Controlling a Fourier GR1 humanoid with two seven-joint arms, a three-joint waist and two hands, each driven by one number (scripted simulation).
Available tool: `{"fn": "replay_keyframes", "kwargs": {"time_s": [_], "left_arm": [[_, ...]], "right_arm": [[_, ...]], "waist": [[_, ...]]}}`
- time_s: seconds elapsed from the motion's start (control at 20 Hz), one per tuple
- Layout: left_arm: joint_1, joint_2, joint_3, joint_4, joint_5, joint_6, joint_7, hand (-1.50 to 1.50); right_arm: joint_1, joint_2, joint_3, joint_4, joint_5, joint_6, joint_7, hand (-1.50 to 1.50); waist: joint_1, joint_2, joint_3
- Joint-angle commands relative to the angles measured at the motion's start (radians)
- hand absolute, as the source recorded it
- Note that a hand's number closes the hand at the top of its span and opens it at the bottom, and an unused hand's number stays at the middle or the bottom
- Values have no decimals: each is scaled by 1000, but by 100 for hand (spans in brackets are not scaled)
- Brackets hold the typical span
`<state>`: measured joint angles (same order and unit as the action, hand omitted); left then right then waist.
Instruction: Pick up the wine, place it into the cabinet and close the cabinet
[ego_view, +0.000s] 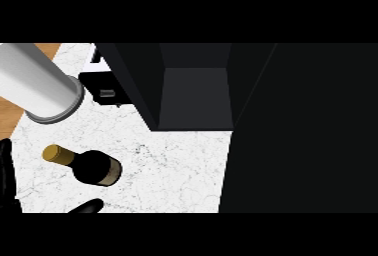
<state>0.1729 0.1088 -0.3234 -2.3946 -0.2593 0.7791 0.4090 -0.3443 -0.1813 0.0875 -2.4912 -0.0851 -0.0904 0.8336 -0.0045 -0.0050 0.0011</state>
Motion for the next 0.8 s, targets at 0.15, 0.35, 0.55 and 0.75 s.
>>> {"fn": "replay_keyframes", "kwargs": {"time_s": [0.15,0.35,0.55,0.75], "left_arm": [[45,28,53,-87,-54,12,7,-150],[0,7,89,38,-31,38,-67,-150],[56,2,90,12,-20,27,-74,-150],[92,-15,103,62,66,2,-144,-150]], "right_arm": [[-109,-17,10,-130,4,-60,185,-150],[-75,-27,-44,-147,-44,-29,147,-150],[-168,-47,-70,-135,-59,-65,239,-150],[-248,-51,-63,-67,-38,-74,247,-150]], "waist": [[9,-2,-2],[2,2,-2],[4,1,-2],[8,1,-3]]}}
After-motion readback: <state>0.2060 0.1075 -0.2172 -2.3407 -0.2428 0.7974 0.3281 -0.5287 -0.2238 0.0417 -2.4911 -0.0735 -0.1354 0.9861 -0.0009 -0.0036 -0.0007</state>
